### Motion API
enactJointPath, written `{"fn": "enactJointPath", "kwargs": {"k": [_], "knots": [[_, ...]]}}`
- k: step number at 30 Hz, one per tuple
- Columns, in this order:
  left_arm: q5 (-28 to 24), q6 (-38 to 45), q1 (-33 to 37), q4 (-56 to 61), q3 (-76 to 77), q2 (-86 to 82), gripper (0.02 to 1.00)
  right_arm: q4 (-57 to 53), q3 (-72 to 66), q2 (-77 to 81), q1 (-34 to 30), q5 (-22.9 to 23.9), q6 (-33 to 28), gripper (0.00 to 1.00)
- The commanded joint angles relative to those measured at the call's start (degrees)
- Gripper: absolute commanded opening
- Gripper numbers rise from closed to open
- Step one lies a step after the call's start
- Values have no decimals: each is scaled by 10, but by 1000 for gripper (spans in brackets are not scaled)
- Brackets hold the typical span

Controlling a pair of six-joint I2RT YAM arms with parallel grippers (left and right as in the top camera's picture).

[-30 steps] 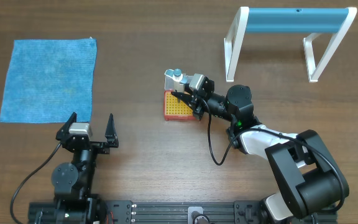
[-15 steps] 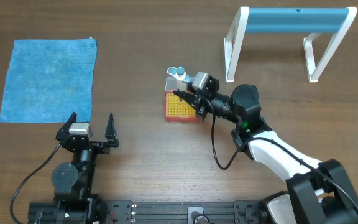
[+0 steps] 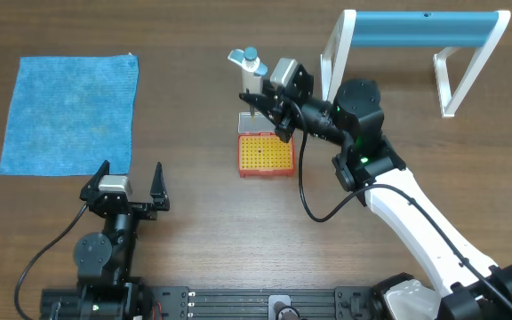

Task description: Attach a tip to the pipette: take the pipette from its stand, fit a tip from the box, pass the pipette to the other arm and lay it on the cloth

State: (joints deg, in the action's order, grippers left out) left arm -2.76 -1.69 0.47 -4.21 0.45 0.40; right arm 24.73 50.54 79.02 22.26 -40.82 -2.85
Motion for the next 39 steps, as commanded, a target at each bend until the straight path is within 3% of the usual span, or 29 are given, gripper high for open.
{"fn": "enactJointPath", "kwargs": {"k": [1, 5, 12, 16, 18, 21, 25, 33, 37, 39], "knots": [[0, 5, -2, -3, -1, -2, 998, -8, 24, -17, 3, -4, 4, 77], [0, 5, -2, -3, -1, -2, 998, -15, 24, -17, 3, -39, 4, 77], [0, 5, -2, -3, -1, -2, 998, -16, 24, -17, 7, -45, 4, 77], [-5, 5, -2, -2, -1, -2, 998, -16, 24, -17, 8, -77, 7, 77], [-125, -110, -2, 10, -1, -2, 996, -26, 24, -17, 8, -117, 40, 77], [-243, -233, -2, 14, -1, -2, 998, -52, 24, -17, 8, -160, 59, 82], [-333, -235, -2, 17, -1, -2, 998, -54, 24, -17, 15, -162, 66, 82], [-358, -207, 23, 49, 74, 60, 996, -54, 24, -17, 15, -163, 73, 77], [-436, -149, 87, 34, 236, 266, 996, -54, 24, -17, 15, -163, 74, 77], [-521, -139, 112, 36, 336, 406, 996, -54, 24, -17, 15, -163, 74, 77]]}}
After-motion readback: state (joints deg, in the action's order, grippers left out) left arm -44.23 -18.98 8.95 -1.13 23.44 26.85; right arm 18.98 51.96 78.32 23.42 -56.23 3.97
